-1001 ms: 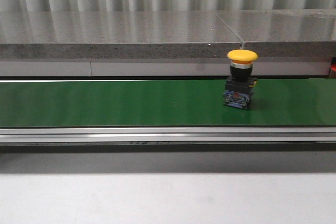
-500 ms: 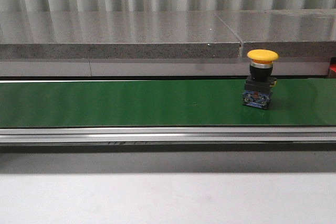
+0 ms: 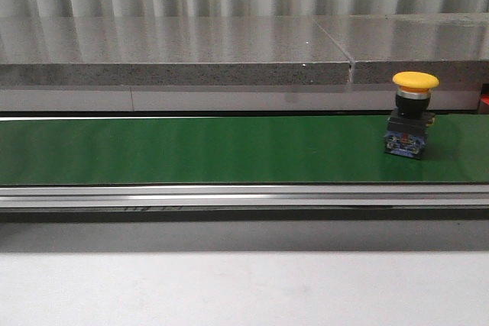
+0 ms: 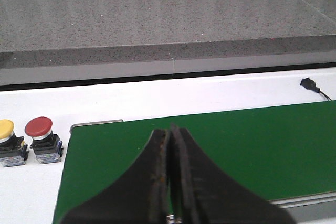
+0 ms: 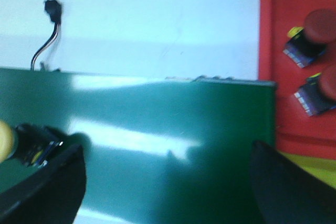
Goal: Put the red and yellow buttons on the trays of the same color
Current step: 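Lower the right gripper onto the yellow button on the belt and grasp it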
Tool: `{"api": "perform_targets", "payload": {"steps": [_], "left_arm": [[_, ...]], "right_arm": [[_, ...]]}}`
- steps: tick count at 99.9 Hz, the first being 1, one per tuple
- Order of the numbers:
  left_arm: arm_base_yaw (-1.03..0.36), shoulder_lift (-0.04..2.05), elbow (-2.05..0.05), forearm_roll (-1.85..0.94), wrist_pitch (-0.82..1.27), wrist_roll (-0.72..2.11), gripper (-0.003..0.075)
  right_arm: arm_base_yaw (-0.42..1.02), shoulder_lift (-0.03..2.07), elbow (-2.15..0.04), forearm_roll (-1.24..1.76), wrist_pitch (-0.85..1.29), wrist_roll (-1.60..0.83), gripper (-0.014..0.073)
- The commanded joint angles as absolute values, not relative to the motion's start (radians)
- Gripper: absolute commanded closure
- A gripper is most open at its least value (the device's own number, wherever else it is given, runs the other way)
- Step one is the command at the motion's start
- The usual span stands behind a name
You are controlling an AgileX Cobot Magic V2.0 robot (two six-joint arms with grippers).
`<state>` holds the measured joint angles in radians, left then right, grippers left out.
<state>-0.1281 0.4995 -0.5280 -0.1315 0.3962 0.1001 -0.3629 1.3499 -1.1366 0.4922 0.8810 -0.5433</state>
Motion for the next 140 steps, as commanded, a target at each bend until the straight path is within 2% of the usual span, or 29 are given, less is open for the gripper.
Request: {"api": "perform_targets", "payload": {"steps": [1, 50, 98, 107, 129, 140], "left_arm": [[-0.136, 0.502, -0.554, -0.140, 0.328, 0.096, 0.0740], [-0.136, 0.502, -0.554, -0.140, 0.328, 0.096, 0.0740], [-0.136, 0.502, -0.554, -0.140, 0.328, 0.096, 0.0740], [-0.136, 0.502, -0.554, -0.140, 0.328, 0.096, 0.0740], [-0.136, 0.502, -0.554, -0.140, 0.328, 0.096, 0.0740], [-0.136, 0.502, -0.554, -0.140, 0.328, 0.096, 0.0740]], "right_arm": [[-0.323, 1.308, -1.099, 0.522, 0.859, -0.579, -0.0031], [-0.087, 1.341, -1.050, 0.522, 0.828, -0.699, -0.0031], [-0.076, 1.501, -1.050, 0.523, 0.653, -0.688, -0.0019], [-0.076, 1.517, -1.050, 0.523, 0.643, -0.657, 0.0074], [-0.076, 1.515, -1.050, 0.523, 0.667, -0.624, 0.0506], [-0.087, 1.502, -1.050, 0.522, 0.676, -0.596, 0.0610]]}}
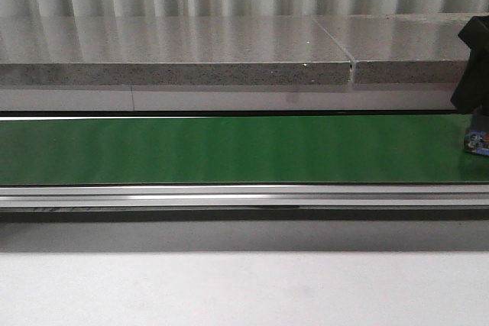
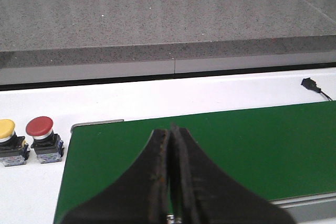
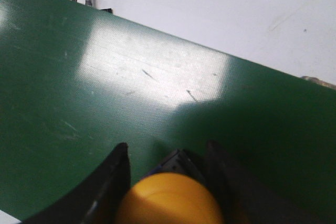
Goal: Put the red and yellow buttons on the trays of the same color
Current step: 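Lower the right gripper onto the yellow button on the belt and grasp it, then carry the yellow button into the yellow tray and release it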
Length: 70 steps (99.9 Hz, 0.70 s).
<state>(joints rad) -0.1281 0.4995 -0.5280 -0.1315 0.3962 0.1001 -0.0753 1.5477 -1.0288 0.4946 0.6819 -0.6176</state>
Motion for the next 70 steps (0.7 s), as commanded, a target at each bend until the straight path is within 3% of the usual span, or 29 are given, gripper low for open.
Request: {"api": "perform_targets", "payload": {"steps": [1, 24, 53, 70], "left_arm": [[-0.136, 0.502, -0.554, -0.140, 0.328, 0.096, 0.0740], [-0.136, 0.502, -0.554, -0.140, 0.328, 0.096, 0.0740], [-0.136, 0.502, -0.554, -0.140, 0.328, 0.096, 0.0740], [-0.136, 0.502, -0.554, -0.140, 0.328, 0.096, 0.0740]], "right_arm": [[-0.090, 1.501, -1.050, 0.522, 0.677, -0.589, 0.0617], [-0.207, 1.372, -1.050, 0.510, 0.734, -0.489, 0.0628], [-0.519, 1.203, -1.043, 0.307, 0.874, -0.231, 0.0628], [-0.676, 1.171, -0.975, 0.269, 0.844, -0.154, 0.0628]]}}
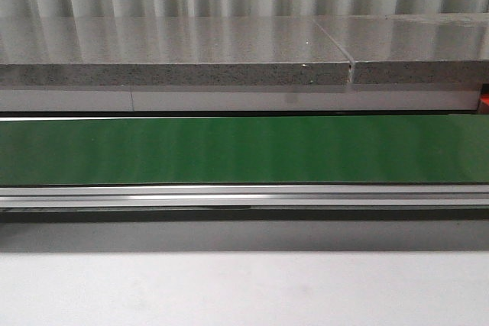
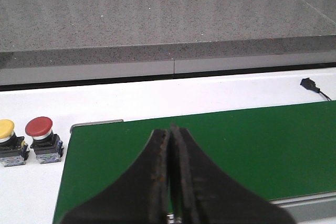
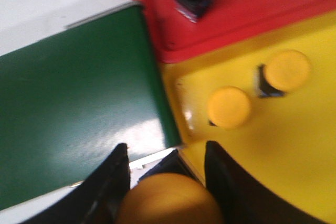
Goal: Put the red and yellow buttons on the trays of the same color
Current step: 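Carry the yellow button into the yellow tray and release it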
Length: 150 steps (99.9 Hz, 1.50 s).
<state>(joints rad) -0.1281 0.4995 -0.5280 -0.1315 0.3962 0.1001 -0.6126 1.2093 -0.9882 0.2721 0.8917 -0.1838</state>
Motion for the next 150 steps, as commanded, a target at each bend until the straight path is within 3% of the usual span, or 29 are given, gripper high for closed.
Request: {"api": "perform_targets", "payload": {"steps": [1, 57, 106, 120, 140, 150], "left_arm": [[-0.136, 0.502, -0.554, -0.140, 0.328, 0.096, 0.0740], [-0.136, 0.502, -0.554, -0.140, 0.328, 0.096, 0.0740], [-0.136, 0.502, -0.554, -0.140, 0.328, 0.096, 0.0740], [-0.136, 0.502, -0.554, -0.140, 0.328, 0.096, 0.0740], [-0.136, 0.502, -0.554, -0.140, 0.328, 0.096, 0.0740], [-0.136, 0.502, -0.554, -0.140, 0.328, 0.096, 0.0740]], "right_arm": [[-0.684, 1.171, -0.971, 0.269, 0.836, -0.153, 0.0628], [-0.739, 1.216, -0.734, 0.269, 0.520, -0.102, 0.0628], [-0.739, 1.417, -0.725, 0.269, 0.480, -0.081, 0.0622], [-0.739, 1.417, -0.725, 0.269, 0.480, -0.081, 0.0503], [-0.739, 1.417, -0.725, 0.269, 0.485, -0.081, 0.0099], [-0.739, 1.415, -0.729, 0.279, 0.493, -0.081, -0.0003]]}}
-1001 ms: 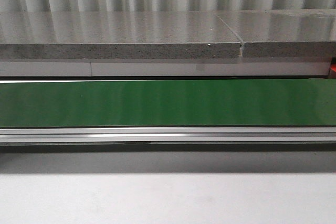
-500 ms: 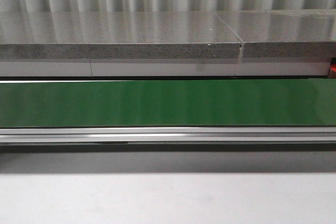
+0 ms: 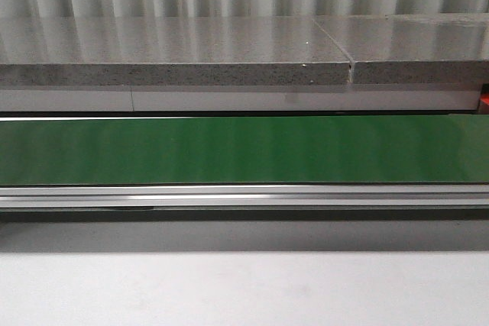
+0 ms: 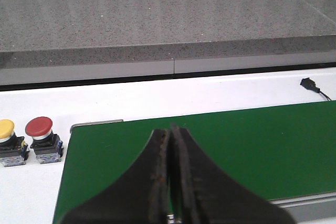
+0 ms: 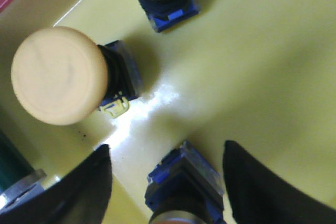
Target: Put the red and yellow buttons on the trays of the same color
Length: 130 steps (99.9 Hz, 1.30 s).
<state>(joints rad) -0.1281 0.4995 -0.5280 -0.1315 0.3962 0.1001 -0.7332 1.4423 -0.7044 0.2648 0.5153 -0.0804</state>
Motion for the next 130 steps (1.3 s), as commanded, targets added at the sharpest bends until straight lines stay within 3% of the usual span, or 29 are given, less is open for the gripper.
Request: {"api": "perform_targets", "payload": {"steps": [1, 31, 57, 106, 120, 130], "left_arm": [[-0.136, 0.502, -0.554, -0.140, 0.328, 0.096, 0.0740], [-0.136, 0.502, -0.554, -0.140, 0.328, 0.096, 0.0740], [-0.136, 0.502, -0.554, -0.140, 0.328, 0.096, 0.0740], [-0.136, 0.502, -0.554, -0.140, 0.328, 0.096, 0.0740], [-0.136, 0.502, -0.554, -0.140, 0.328, 0.096, 0.0740], [-0.136, 0.502, -0.554, -0.140, 0.328, 0.096, 0.0740]], "right_arm": [[-0.739, 1.415, -0.730, 0.280, 0.494, -0.081, -0.0006], [-0.739, 1.349, -0.795, 0.291, 0.564, -0.081, -0.0012], [-0.710, 1.159, -0.814, 0.336, 0.567, -0.084, -0.0010], [-0.245, 0.825, -0.790, 0.338, 0.544, -0.210, -0.0009], [-0.186, 0.748, -0.742, 0.337, 0.548, -0.217, 0.0048], [-0.175, 0.702, -0.720, 0.336, 0.564, -0.239, 0.0156]]}}
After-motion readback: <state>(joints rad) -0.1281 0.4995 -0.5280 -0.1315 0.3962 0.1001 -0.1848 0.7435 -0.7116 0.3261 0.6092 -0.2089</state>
